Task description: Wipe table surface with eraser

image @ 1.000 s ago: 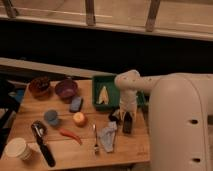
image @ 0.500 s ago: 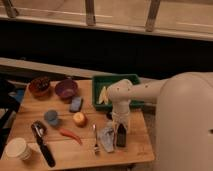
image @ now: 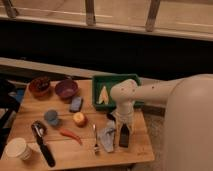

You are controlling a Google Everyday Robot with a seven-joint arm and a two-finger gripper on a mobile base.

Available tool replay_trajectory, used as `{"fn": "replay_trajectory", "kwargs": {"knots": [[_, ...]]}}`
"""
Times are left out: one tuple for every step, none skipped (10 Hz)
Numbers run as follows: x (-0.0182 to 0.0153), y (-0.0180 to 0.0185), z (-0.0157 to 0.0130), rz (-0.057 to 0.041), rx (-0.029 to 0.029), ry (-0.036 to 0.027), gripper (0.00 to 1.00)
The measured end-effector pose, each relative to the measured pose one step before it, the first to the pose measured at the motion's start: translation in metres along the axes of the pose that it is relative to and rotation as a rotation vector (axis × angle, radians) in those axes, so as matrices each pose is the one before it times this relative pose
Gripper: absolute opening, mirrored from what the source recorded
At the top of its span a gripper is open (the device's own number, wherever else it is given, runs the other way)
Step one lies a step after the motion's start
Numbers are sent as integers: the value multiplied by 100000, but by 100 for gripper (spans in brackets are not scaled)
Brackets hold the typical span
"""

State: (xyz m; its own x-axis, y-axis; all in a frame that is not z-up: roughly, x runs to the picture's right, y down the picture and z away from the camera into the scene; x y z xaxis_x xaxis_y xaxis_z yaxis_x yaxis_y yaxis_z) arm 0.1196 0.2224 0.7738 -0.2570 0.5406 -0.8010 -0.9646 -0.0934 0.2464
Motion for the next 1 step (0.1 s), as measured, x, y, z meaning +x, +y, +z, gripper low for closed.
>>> {"fn": "replay_trajectory", "kwargs": {"knots": [[-73, 13, -77, -145, -189, 40, 0]]}}
